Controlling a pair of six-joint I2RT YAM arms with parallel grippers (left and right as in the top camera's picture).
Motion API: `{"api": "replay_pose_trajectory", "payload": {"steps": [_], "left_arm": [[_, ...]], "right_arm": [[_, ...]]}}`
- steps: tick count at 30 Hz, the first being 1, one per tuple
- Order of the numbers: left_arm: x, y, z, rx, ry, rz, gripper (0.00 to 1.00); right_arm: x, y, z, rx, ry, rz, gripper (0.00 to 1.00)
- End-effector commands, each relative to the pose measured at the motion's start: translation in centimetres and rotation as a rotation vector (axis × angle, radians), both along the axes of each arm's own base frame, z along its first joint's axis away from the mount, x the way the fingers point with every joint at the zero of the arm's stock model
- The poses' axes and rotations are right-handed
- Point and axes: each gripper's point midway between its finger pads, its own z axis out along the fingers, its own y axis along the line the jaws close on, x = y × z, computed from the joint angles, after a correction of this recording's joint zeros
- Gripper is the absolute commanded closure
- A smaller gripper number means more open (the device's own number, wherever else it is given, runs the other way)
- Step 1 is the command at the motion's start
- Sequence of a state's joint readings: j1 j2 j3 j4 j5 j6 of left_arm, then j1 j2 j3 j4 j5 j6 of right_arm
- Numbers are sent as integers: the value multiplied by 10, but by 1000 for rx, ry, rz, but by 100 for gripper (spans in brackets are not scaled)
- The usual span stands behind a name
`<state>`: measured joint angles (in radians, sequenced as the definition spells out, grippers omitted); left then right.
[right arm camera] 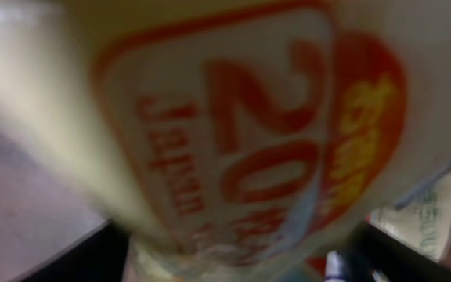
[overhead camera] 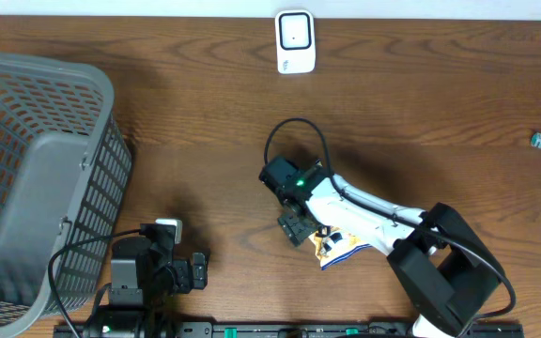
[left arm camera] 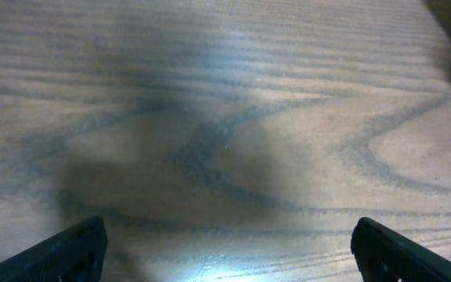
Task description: Scan the item barcode
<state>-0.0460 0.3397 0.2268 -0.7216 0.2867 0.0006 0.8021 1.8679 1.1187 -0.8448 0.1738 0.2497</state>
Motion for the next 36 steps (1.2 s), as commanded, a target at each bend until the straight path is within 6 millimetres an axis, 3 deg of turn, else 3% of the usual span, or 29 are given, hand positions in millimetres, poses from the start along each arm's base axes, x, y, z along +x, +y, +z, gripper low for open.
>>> {"api": "replay_pose_trajectory", "payload": {"steps": [1, 4, 5, 9, 11, 14, 16, 19, 27, 29, 36], "left_arm": [[1, -1, 3, -4, -10, -8, 1], [1, -1, 3, -4, -10, -8, 1], [1, -1, 3, -4, -10, -8, 1], [1, -1, 3, -4, -10, -8, 1], [1, -1, 3, -4, -10, -8, 1], [1, -1, 3, -4, -10, -8, 1], [1, -1, 3, -4, -10, -8, 1], [1, -1, 3, -4, -10, -8, 1], [1, -1, 3, -4, -10, -8, 1], [1, -1, 3, -4, -10, -8, 1], [1, -1, 3, -4, -10, -8, 1]], "right_arm": [[-11, -29, -36, -181, 48, 12, 44], [-28, -43, -54, -258, 135, -11, 94], [-35, -43, -57, -253, 171, -15, 99], [-59, -13, -54, -87, 333, -26, 99], [-67, 22, -37, 105, 431, 19, 99], [-76, 78, 20, 504, 553, 157, 99], [-78, 99, 73, 772, 582, 272, 99], [-74, 99, 133, 1029, 551, 375, 99], [-64, 88, 245, 1579, 397, 574, 99], [-63, 85, 261, 1683, 322, 663, 99], [-63, 86, 261, 1702, 90, 921, 99]]}}
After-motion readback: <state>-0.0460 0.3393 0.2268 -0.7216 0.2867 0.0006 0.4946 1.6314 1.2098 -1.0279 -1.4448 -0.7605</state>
